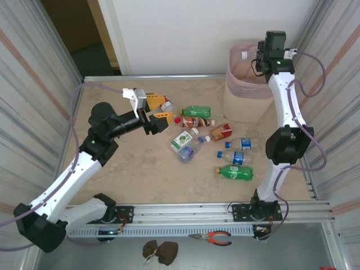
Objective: Put the plastic bottles in the bin
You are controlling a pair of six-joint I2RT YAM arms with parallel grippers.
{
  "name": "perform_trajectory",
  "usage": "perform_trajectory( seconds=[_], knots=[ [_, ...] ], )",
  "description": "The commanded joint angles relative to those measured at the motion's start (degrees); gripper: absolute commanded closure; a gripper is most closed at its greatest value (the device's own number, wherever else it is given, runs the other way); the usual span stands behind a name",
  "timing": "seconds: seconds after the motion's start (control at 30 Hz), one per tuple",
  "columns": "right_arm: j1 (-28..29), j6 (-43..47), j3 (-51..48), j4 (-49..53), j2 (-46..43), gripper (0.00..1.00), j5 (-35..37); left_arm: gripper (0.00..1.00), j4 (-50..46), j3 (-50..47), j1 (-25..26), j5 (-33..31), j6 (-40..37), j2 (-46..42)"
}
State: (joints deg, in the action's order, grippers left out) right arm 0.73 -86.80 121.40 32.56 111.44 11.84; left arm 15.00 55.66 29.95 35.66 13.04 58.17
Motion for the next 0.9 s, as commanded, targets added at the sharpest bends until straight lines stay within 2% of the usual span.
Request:
perform_trajectory(
  seconds=[0.0,0.33,0.7,0.87],
  knots=[
    [0.23,-6.93,3.35,3.03,3.3,0.44,1.72,0.21,3.25,-0.71,-0.35,-1.26,1.32,-0.89],
    [-0.71,-10.78,7.41,7.16,10.95,0.43,-0.04,0.21,4.06,-2.31,-0.34,-2.06,3.39,-0.77],
    [-0.89,-12.4,10.65,10.42,12.98,0.21,-1.89,0.2,2.47,-2.36,-0.34,-3.75,3.39,-1.31],
    [-0.73,-14.05,11.97,15.24,11.04,0.18,-0.31,0.2,2.31,-2.2,-0.34,-4.22,3.72,-1.26]
  ],
)
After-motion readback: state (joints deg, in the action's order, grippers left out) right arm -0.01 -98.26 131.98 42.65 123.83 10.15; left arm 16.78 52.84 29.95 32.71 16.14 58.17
